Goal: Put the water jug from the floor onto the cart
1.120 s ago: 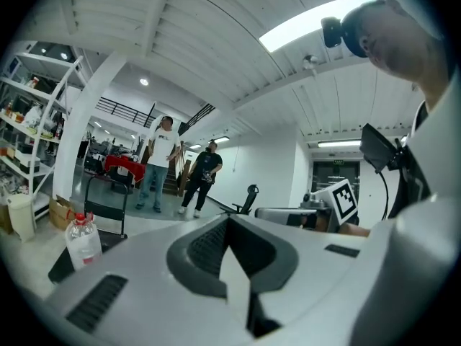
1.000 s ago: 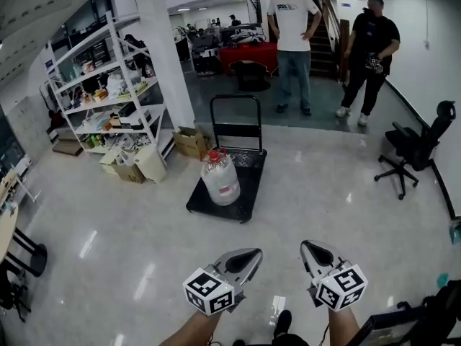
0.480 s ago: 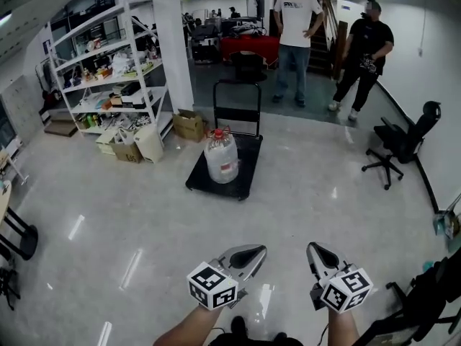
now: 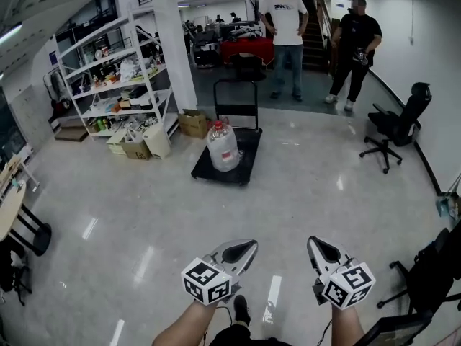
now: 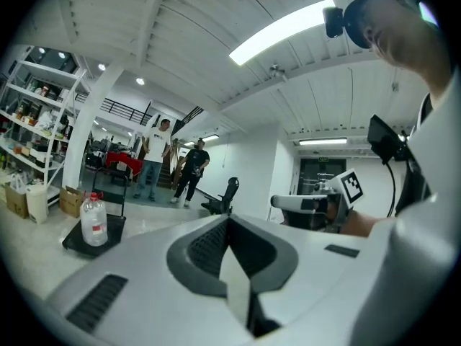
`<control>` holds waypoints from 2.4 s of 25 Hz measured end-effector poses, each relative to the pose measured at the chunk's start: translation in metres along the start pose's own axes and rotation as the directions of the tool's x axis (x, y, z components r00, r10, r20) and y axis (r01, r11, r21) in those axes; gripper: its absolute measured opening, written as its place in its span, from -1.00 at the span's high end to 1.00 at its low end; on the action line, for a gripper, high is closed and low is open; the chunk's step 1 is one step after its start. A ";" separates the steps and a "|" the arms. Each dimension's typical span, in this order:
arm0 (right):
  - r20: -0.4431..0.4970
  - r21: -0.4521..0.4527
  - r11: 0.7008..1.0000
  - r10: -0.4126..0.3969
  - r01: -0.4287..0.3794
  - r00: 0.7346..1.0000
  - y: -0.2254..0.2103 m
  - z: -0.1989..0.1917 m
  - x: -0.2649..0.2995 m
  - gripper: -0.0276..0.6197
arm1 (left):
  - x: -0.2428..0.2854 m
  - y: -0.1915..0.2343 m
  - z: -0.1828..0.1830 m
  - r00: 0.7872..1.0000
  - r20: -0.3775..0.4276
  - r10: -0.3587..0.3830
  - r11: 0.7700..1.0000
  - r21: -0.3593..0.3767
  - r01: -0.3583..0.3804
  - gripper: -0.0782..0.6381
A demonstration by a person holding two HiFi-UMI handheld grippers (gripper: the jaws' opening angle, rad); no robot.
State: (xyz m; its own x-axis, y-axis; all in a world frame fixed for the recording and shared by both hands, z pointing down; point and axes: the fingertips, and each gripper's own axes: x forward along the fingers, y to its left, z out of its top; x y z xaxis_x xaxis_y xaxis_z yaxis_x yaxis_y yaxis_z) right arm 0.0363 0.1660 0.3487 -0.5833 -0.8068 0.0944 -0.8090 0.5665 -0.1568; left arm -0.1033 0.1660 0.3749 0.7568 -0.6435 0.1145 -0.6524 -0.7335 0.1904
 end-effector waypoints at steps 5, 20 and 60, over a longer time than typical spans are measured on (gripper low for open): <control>0.006 0.030 0.999 -0.033 0.033 0.999 0.007 -0.014 -0.074 0.91 | -0.031 -0.070 -0.014 0.999 -0.032 0.002 1.000 0.019 -0.001 0.78; -0.008 0.052 0.987 -0.152 0.152 0.988 0.147 -0.054 -0.186 0.91 | -0.188 -0.146 -0.058 0.994 -0.056 -0.095 0.995 0.029 0.096 0.78; 0.012 -0.026 0.984 -0.175 0.176 0.984 0.214 -0.034 -0.362 0.91 | -0.248 -0.319 -0.032 0.992 0.014 -0.123 0.988 0.094 0.121 0.78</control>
State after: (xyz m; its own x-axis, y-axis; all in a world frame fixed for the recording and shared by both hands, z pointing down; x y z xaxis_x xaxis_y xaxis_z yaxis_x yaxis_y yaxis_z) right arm 0.0720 0.5853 0.3147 -0.4314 -0.8956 0.1088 -0.9005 0.4201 -0.1124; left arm -0.0815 0.5664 0.3174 0.8309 -0.5511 0.0769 -0.5564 -0.8235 0.1109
